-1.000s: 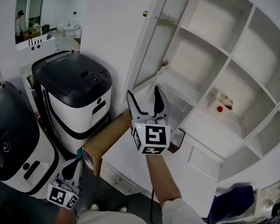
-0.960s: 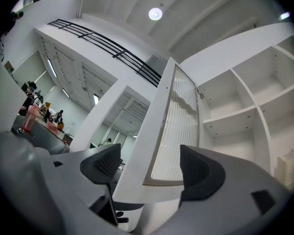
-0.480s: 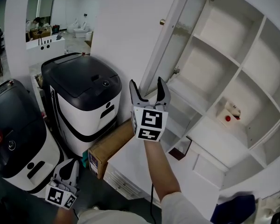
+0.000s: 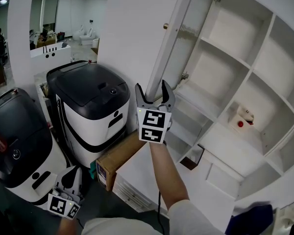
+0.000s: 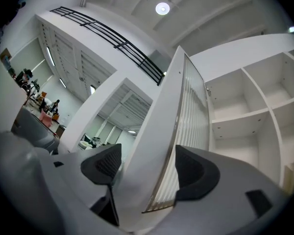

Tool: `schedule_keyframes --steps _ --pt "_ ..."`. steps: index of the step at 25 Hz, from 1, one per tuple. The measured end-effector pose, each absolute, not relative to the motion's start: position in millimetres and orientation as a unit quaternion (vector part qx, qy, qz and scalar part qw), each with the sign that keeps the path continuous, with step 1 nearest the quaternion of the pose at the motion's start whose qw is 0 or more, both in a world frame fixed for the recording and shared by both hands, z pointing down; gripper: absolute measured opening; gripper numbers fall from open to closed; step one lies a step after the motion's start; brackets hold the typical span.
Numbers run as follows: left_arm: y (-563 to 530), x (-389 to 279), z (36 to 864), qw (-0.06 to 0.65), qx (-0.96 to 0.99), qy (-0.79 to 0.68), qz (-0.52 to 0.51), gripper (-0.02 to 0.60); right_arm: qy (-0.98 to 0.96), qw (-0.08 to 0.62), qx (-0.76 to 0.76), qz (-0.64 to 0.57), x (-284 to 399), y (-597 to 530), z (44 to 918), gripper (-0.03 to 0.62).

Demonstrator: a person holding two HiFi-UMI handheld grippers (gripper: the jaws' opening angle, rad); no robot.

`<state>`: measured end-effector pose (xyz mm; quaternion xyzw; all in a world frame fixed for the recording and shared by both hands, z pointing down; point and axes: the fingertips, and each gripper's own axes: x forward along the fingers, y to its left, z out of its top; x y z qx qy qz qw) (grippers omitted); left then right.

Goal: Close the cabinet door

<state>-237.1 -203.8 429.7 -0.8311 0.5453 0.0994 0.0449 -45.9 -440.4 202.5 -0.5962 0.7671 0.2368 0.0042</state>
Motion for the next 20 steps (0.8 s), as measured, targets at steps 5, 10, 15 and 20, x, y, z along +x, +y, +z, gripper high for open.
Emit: schedule_keyframes --steps 5,10,15,20 --pt "-205.8 -227.6 425.5 0.049 -0.834 0.541 0.096 0.006 0.770 0.009 -0.592 0.239 -40.5 -437.4 201.7 0.318" --pt "-208.0 -212.9 427.4 0.048 -0.841 0.531 0.092 0.006 0.777 0.022 -0.583 0.235 -27.9 -425.1 201.2 0.297" --pt "-207.8 -190.3 429.8 0.040 -0.853 0.513 0.088 0.006 0.782 0.026 -0.577 0.235 -7.4 -406.9 206.7 0.258" --pt "-211.7 -171.9 421.8 0.052 -0.859 0.502 0.086 0.006 0.785 0.037 -0.570 0.240 13.9 -393.5 203.5 0.235"
